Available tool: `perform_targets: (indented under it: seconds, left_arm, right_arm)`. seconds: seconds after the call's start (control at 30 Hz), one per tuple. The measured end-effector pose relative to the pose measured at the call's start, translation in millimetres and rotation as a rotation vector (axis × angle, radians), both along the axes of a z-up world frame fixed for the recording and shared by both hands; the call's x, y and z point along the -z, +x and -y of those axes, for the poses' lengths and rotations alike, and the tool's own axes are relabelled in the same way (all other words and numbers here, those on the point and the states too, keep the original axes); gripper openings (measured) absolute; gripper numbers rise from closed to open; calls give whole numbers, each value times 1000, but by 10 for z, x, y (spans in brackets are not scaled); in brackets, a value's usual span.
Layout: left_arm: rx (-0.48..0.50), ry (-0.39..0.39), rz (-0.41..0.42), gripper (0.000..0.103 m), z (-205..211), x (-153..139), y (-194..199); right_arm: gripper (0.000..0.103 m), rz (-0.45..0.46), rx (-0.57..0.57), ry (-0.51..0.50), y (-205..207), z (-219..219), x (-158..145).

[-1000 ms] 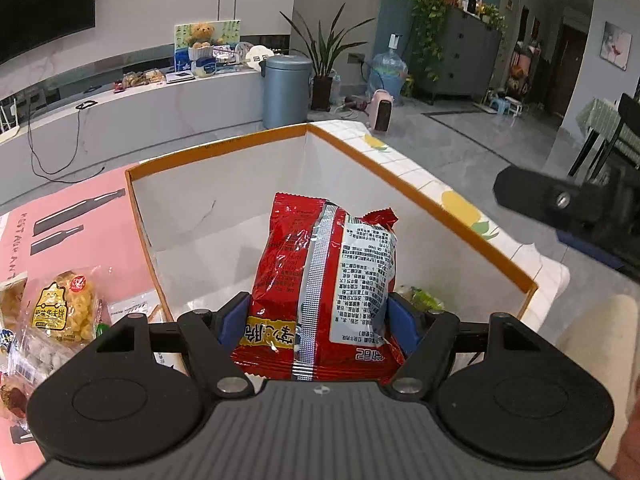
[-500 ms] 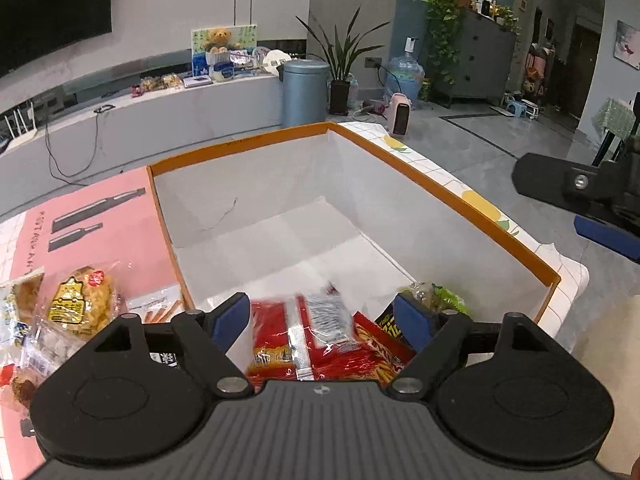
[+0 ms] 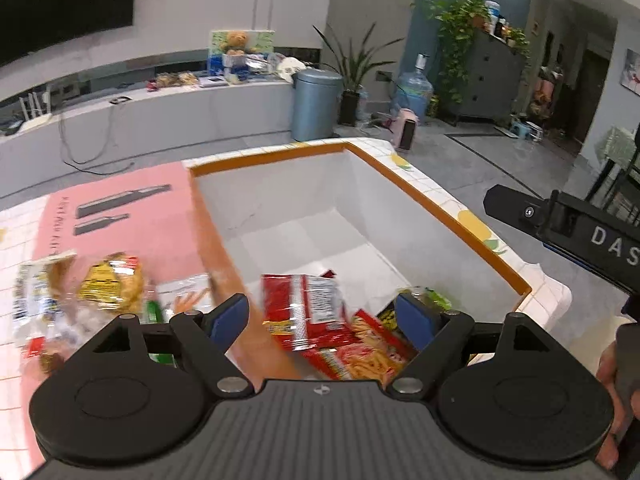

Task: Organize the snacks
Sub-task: 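Move both tools back from the box to the snack pile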

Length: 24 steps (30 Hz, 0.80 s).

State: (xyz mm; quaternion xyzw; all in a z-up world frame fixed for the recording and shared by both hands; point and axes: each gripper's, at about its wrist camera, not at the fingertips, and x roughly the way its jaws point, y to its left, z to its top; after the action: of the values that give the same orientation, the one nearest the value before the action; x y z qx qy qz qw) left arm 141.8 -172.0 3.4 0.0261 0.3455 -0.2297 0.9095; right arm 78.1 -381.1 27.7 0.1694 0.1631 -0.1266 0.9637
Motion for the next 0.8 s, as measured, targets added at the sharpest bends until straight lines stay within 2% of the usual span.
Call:
perform_targets:
  seconds: [0.17, 0.33, 0.5, 0.67, 0.8]
  left_arm:
    - [-62, 16, 38, 97, -230, -95, -113]
    - [-120, -9, 57, 97, -546, -199, -222]
    - [-208, -40, 73, 97, -891, -255, -281]
    - [-294, -60, 69, 97, -1251, -265, -312]
    - [-353, -73, 73, 97, -1486, -251, -354]
  right_arm:
    - [77, 18, -49, -11, 6, -80, -1]
    - [77, 47, -118, -28, 26, -239, -17]
    - [77, 101, -251, -23, 25, -472, -21]
    - [77, 141, -326, -159, -7, -850, -25]
    - [74, 141, -393, -181, 17, -1067, 64]
